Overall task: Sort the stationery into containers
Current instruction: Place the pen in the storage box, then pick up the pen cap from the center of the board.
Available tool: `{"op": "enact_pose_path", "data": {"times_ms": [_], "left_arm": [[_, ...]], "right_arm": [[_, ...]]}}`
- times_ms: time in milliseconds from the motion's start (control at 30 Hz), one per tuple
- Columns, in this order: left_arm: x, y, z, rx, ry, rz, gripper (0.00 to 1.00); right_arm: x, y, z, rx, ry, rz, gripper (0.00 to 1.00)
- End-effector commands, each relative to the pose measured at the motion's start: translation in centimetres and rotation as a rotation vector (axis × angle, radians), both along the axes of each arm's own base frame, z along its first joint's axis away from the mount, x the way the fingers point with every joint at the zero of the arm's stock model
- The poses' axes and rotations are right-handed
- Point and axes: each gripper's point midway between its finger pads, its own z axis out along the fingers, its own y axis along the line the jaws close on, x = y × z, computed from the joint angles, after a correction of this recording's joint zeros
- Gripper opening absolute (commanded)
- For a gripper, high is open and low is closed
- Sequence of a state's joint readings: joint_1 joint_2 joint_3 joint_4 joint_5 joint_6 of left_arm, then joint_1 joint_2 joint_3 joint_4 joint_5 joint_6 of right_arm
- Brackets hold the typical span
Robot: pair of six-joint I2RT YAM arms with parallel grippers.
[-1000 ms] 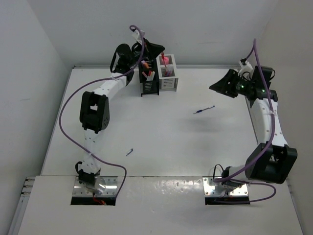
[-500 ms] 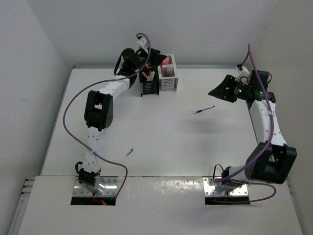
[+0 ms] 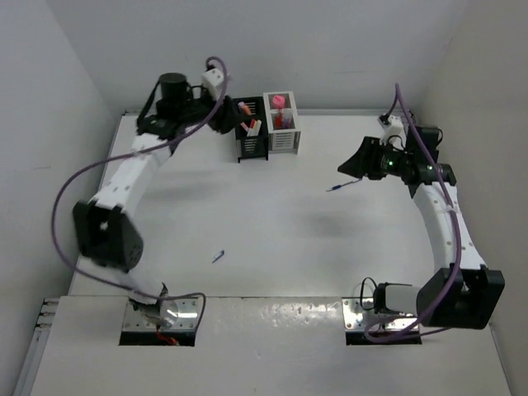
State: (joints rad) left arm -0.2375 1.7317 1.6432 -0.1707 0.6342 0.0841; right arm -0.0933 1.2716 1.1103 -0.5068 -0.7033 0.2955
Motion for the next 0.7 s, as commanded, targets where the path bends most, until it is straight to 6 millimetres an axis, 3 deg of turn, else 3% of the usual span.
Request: {"op": "enact_pose_path", "data": {"times_ms": [0, 33, 67, 100, 133, 200, 233, 300, 433, 667], "left_arm": [[-10.1, 4.4, -3.9, 0.269, 0.112, -0.065, 0.56], [-11.8, 4.9, -5.6, 0.329, 0.139, -0.092, 0.55], [-15.1, 5.9, -9.0, 0.381, 0.259, -0.1, 0.55], [-16.8, 6.0, -10.7, 0.409, 0.309, -0.122, 0.53], [-19.3, 6.9, -13.7, 0.441, 0.4, -0.119, 0.52], [-21.1, 7.4, -16.2, 0.441, 0.477, -0.087, 0.52], [-22.9, 7.7, -18.3, 0.436, 0.552, -0.071, 0.52], [-23.0, 8.0, -19.7, 0.455, 0.57, -0.011, 0.48], [-22.8, 7.2, -20.9, 0.477, 0.624, 0.04, 0.47], [-23.6, 6.0, -24.5, 0.649, 0.701, 0.127, 0.4]], "right_arm": [[-1.6, 1.7, -0.9, -0.051, -0.029, 0.067, 0.52], [-1.9, 2.1, -1.7, -0.051, -0.014, 0.076, 0.52], [-2.4, 3.2, -1.9, -0.054, -0.009, 0.105, 0.52], [-2.5, 3.6, -2.1, -0.053, -0.006, 0.116, 0.52], [-2.9, 4.3, -2.4, -0.052, 0.005, 0.131, 0.52], [-3.2, 4.9, -2.9, -0.057, 0.016, 0.148, 0.52], [-3.4, 5.3, -3.1, -0.064, 0.017, 0.157, 0.51], [-3.5, 5.4, -3.2, -0.077, 0.01, 0.163, 0.51], [-3.7, 5.5, -3.2, -0.102, 0.007, 0.181, 0.51], [-3.6, 5.3, -3.1, -0.149, -0.011, 0.191, 0.52]]}}
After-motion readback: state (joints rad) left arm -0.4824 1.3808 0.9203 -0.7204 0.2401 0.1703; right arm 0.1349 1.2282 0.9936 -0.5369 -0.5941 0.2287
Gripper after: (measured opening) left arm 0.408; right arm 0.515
